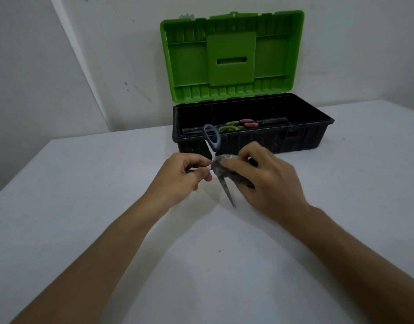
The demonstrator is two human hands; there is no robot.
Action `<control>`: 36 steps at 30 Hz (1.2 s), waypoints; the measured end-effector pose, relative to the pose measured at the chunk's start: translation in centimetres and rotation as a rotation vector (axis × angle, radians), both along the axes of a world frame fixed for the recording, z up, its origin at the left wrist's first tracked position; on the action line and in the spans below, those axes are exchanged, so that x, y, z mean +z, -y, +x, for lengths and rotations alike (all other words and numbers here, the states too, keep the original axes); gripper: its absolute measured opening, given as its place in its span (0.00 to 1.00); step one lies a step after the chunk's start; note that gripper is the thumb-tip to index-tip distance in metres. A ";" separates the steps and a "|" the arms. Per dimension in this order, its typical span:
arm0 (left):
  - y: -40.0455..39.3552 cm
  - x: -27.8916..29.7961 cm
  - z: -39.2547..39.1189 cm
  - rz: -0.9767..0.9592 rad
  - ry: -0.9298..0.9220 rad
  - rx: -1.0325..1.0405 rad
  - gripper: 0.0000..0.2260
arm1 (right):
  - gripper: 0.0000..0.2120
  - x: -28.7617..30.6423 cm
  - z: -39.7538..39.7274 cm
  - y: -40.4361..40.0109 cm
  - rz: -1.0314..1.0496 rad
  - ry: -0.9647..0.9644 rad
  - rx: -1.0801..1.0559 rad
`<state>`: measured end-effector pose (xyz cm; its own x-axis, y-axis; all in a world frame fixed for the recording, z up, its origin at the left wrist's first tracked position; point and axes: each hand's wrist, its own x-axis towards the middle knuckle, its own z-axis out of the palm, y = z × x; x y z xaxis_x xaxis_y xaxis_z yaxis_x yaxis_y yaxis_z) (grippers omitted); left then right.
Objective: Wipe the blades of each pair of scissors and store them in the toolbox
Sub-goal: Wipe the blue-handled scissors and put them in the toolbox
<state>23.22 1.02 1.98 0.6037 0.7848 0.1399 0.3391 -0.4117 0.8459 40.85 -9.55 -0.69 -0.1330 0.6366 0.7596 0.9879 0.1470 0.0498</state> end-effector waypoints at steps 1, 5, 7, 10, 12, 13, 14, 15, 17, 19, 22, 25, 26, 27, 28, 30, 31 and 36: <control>0.0 0.0 0.0 0.010 -0.007 -0.003 0.07 | 0.13 -0.1 -0.2 -0.2 -0.027 -0.003 0.004; -0.5 0.2 -0.5 -0.042 0.048 0.031 0.08 | 0.13 -0.5 1.5 -0.5 -0.037 -0.112 -0.119; -0.9 0.2 -0.7 -0.074 0.050 0.041 0.09 | 0.13 -0.5 2.6 0.0 -0.012 -0.158 -0.181; -1.2 -0.3 -0.6 -0.067 0.030 0.054 0.08 | 0.14 -0.1 2.4 0.5 0.043 -0.167 -0.170; -1.1 -0.5 -0.5 -0.082 0.028 0.046 0.07 | 0.14 0.1 1.2 0.4 0.021 -0.145 -0.113; -1.0 -0.6 -0.5 -0.100 0.037 0.027 0.07 | 0.14 0.0 0.7 0.2 -0.013 -0.128 -0.084; -0.9 -0.6 -0.6 -0.107 0.042 0.006 0.07 | 0.14 -0.3 0.4 -0.1 -0.043 -0.121 -0.065; -1.0 -0.6 -0.7 -0.102 0.046 -0.008 0.08 | 0.14 -0.6 0.4 -0.4 -0.057 -0.137 -0.059; -1.1 -0.5 -0.9 -0.090 0.068 -0.007 0.09 | 0.16 -0.9 1.4 -0.8 -0.046 -0.240 -0.087; -1.5 -0.5 -1.1 -0.092 0.093 0.021 0.09 | 0.17 -0.9 2.9 -0.7 -0.011 -0.329 -0.117; -2.0 -0.2 -1.4 -0.106 0.052 0.041 0.08 | 0.17 -0.6 3.1 0.0 0.021 -0.294 -0.055; -2.1 0.2 -1.5 -0.122 -0.006 0.027 0.08 | 0.16 -0.5 0.9 -0.1 -0.067 -0.158 0.114; -2.0 0.3 -1.5 -0.106 -0.014 0.021 0.09 | 0.16 -0.5 0.3 -0.3 -0.118 -0.110 0.154; -1.9 0.5 -1.5 -0.074 -0.027 0.015 0.09 | 0.16 -0.7 -0.3 -0.5 -0.168 -0.076 0.183; -1.9 0.7 -1.4 -0.032 -0.047 0.007 0.10 | 0.16 -0.8 -0.6 -0.8 -0.209 -0.061 0.201; -1.8 0.9 -1.4 0.033 -0.083 0.003 0.10 | 0.17 -0.8 -0.7 -0.9 -0.268 -0.070 0.221; -1.9 1.0 -1.4 0.039 -0.086 0.007 0.10 | 0.18 -0.8 -0.6 -0.7 -0.296 -0.071 0.233; -1.7 1.1 -1.7 -0.008 -0.060 -0.010 0.10 | 0.18 -0.3 -0.1 0.7 -0.343 -0.051 0.301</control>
